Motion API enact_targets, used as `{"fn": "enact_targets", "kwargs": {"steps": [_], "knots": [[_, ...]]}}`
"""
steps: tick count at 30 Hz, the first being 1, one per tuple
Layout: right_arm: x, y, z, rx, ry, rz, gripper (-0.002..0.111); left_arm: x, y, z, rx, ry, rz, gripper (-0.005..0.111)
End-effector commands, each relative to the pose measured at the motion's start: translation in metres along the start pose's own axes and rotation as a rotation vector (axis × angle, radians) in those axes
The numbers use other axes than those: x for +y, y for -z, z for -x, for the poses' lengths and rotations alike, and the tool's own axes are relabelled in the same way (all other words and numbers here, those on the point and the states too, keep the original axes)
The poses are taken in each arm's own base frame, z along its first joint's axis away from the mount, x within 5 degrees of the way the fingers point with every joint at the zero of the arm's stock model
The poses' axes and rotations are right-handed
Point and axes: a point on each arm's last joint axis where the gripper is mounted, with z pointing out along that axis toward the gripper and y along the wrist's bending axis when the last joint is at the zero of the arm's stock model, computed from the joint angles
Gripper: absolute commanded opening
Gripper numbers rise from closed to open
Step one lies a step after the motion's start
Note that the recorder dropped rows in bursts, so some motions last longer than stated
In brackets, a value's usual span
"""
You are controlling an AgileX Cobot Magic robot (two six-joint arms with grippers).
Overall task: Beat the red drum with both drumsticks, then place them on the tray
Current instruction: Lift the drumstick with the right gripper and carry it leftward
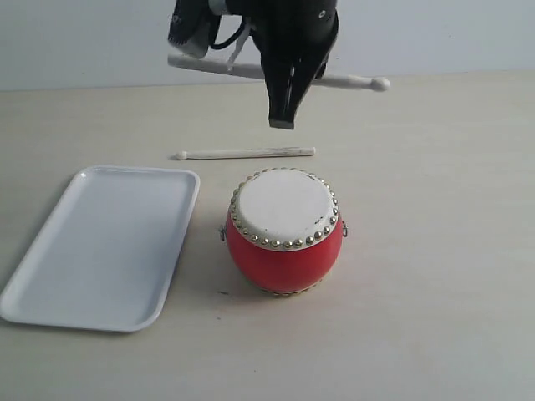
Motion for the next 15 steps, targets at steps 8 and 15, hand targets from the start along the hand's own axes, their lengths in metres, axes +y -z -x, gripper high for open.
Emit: {"fn": "enact_targets", "kwargs": {"steps": [8, 15], "knots": [[0.019, 0.036, 0.03, 0.08, 0.485, -0.349, 0.0, -0.013, 0.008, 0.033, -0.346, 0.261, -0.201, 0.0], [0.023, 0.025, 0.037, 0.223, 0.773, -0.45, 0.0, -0.021, 0.009, 0.032, -0.327, 0.263, -0.286, 0.0]]}}
